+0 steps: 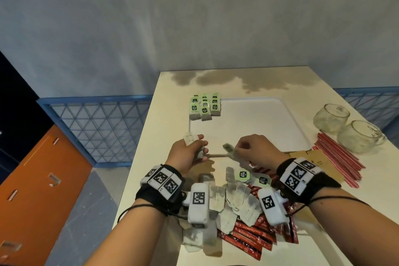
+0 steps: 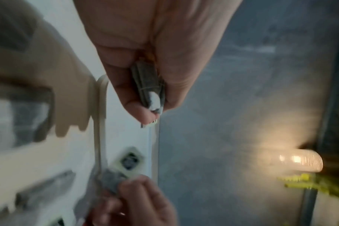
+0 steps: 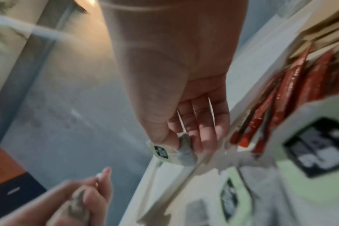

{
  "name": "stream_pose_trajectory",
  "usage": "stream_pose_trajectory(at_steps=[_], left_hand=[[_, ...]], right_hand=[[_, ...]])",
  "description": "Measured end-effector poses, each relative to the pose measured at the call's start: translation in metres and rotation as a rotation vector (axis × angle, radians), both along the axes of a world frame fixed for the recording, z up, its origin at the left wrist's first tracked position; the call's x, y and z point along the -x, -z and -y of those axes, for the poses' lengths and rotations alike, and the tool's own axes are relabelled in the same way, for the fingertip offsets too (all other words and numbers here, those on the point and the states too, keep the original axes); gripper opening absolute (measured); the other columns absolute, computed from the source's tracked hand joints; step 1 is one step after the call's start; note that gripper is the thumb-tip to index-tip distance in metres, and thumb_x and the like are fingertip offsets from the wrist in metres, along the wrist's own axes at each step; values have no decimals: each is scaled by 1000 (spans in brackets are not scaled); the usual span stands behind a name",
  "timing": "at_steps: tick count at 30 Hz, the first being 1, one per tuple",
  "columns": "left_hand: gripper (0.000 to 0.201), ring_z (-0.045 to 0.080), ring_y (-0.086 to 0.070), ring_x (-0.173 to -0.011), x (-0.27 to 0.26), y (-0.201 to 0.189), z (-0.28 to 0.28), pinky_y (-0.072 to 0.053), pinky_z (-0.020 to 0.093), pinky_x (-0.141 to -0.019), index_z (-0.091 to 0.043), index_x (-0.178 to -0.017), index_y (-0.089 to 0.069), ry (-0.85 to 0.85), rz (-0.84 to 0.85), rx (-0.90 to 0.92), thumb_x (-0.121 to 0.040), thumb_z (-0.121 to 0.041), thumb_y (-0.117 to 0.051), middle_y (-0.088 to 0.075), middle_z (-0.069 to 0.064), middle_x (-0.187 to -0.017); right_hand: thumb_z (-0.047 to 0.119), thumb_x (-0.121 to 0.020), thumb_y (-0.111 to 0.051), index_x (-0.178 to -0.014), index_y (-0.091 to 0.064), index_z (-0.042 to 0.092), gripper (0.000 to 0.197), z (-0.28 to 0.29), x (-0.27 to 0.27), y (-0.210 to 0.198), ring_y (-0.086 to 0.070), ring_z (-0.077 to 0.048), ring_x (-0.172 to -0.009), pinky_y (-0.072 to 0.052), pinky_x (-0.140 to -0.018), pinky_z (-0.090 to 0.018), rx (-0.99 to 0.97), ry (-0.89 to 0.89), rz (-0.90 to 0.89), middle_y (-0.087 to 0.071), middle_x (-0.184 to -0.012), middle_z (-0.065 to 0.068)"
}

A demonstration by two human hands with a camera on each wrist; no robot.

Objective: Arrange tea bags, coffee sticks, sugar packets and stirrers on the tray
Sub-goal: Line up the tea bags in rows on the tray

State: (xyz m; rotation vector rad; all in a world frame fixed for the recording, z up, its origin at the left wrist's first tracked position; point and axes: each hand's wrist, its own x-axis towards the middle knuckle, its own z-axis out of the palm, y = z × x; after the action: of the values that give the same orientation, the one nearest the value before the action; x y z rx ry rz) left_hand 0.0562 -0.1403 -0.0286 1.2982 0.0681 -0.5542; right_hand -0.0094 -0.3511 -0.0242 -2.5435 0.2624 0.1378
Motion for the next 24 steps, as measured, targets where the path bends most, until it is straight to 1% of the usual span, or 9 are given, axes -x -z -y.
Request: stream_pose_trajectory(at_steps=[2, 4, 6, 8, 10, 13, 16, 19, 24], left_hand=[[24, 14, -61, -60, -3, 3, 0, -54, 25, -51, 0, -114, -63, 44, 145, -152, -90, -4, -65, -65, 9, -82], [25, 15, -61, -57, -3, 4, 4, -56, 28, -52, -3, -113, -65, 108, 254, -278, -90, -11, -69, -66, 8, -78], [20, 18, -61, -57, -2, 0, 11, -56, 32, -55, -7, -109, -66, 179, 310, -329, -91, -16, -68, -67, 7, -74], [9, 20, -59, -56, -5, -5, 18, -55, 33, -56, -12, -96, -67, 208, 350, -351, -93, -20, -66, -65, 6, -69], [10, 21, -59, -57, -12, -10, 22, -56, 38, -58, -15, -87, -66, 199, 392, -384, -94, -21, -64, -63, 7, -66], [13, 26, -61, -61, -27, -13, 25, -58, 46, -63, -14, -86, -68, 197, 428, -445, -93, -24, -64, -67, 10, -69], [22, 26, -63, -59, -41, -13, 27, -59, 45, -63, -6, -91, -66, 216, 459, -482, -93, -28, -64, -68, 11, -72], [19, 22, -62, -57, -55, -11, 29, -59, 38, -58, -7, -91, -66, 229, 408, -460, -94, -26, -64, -67, 9, -71], [9, 17, -63, -54, -82, -8, 29, -56, 30, -51, -5, -93, -62, 95, 32, -181, -95, -14, -62, -61, 11, -76]], right_hand=[[21, -95, -59, -87, -69, 12, 16, -1, -3, -7, -69, -19, -71, -54, -71, -32, -226, 42, -4, -74, -81, -4], [11, -95, -57, -88, -66, 7, 12, -7, -6, -17, -67, -19, -70, -52, -69, -31, -477, 72, -26, -72, -83, -9], [6, -95, -54, -87, -63, 6, 12, -12, -11, -26, -66, -16, -68, -51, -65, -25, -594, 62, -45, -72, -84, -9], [6, -95, -52, -86, -61, 7, 13, -16, -16, -32, -67, -15, -68, -52, -64, -23, -633, 44, -46, -72, -83, -9], [6, -95, -52, -85, -60, 9, 14, -18, -22, -34, -67, -14, -68, -52, -64, -23, -651, 49, -43, -73, -85, -10], [10, -94, -54, -87, -63, 11, 12, -14, -34, -32, -68, -16, -72, -51, -66, -24, -663, 69, -40, -75, -91, -10], [17, -93, -60, -94, -65, 8, 10, -9, -49, -28, -69, -15, -76, -50, -70, -28, -658, 100, 19, -73, -89, -4], [20, -95, -62, -96, -65, 4, 16, -3, -66, -20, -65, -11, -71, -50, -67, -26, -620, 119, 93, -69, -84, -2], [13, -95, -63, -91, -67, -2, 16, 13, -101, -1, -56, -18, -61, -47, -56, -25, -582, 250, 53, -62, -72, -10]])
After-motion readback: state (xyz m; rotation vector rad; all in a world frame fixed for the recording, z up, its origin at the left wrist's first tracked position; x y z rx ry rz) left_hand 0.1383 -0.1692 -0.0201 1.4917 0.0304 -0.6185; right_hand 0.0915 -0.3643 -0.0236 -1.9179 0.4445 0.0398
